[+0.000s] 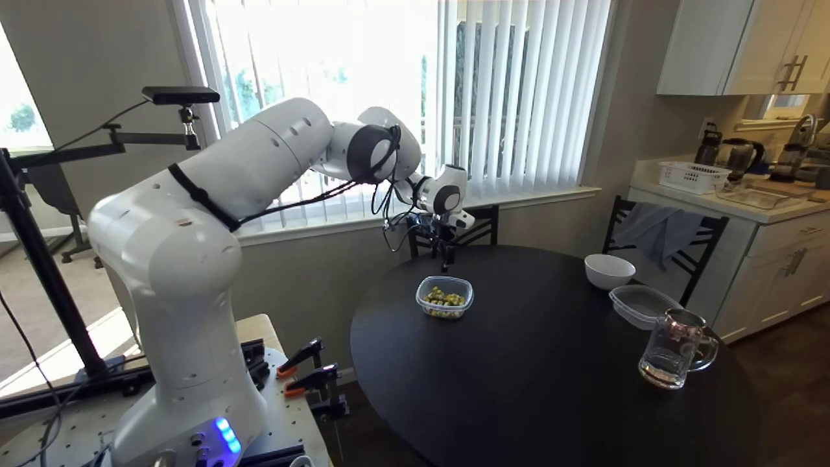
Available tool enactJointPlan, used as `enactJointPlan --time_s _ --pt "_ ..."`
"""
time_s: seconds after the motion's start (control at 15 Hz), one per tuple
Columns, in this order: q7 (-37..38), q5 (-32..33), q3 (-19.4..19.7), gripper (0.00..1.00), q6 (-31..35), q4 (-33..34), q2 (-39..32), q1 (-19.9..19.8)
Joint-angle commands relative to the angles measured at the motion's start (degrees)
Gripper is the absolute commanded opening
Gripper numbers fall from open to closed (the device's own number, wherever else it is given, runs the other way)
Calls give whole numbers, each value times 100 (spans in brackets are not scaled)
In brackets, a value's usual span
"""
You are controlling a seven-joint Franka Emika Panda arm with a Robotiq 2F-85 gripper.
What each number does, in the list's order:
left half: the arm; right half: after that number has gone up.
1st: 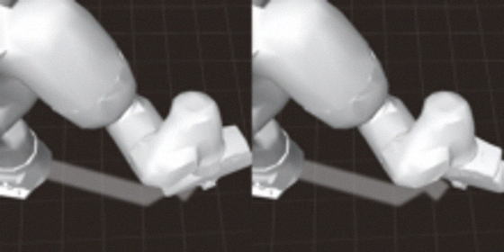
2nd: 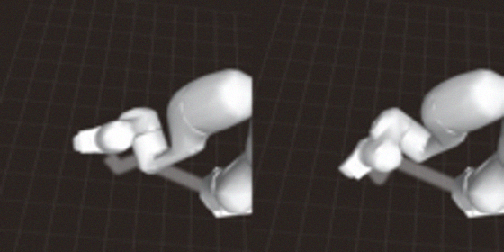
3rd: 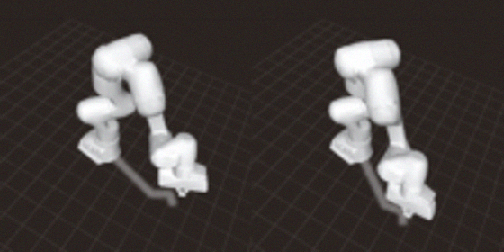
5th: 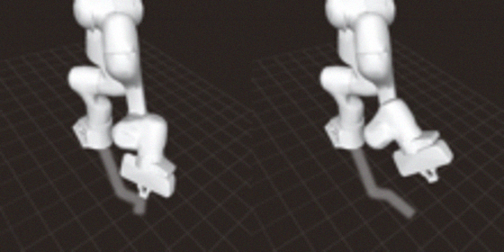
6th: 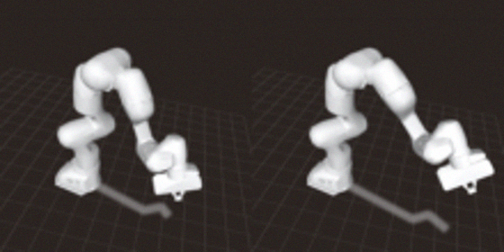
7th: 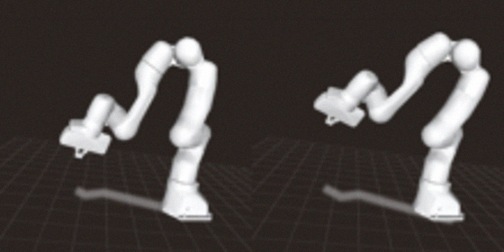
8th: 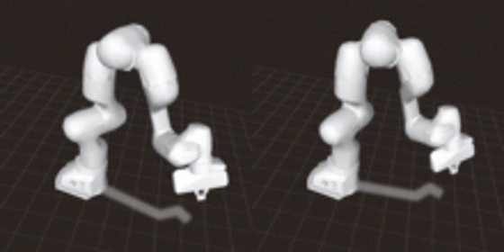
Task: Pick up the clear lunch box with candy and pour all the candy onto the table
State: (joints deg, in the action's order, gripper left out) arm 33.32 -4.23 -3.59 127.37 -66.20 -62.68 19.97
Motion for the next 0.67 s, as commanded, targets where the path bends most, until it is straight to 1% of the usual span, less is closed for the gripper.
enactJointPlan --time_s 0.0,0.2,0.6 --pt "667 8 255 100 -406 616 -408 271" --pt "1188 69 401 100 -715 908 -626 364" --pt "1594 150 477 100 -1064 1524 -1055 357"
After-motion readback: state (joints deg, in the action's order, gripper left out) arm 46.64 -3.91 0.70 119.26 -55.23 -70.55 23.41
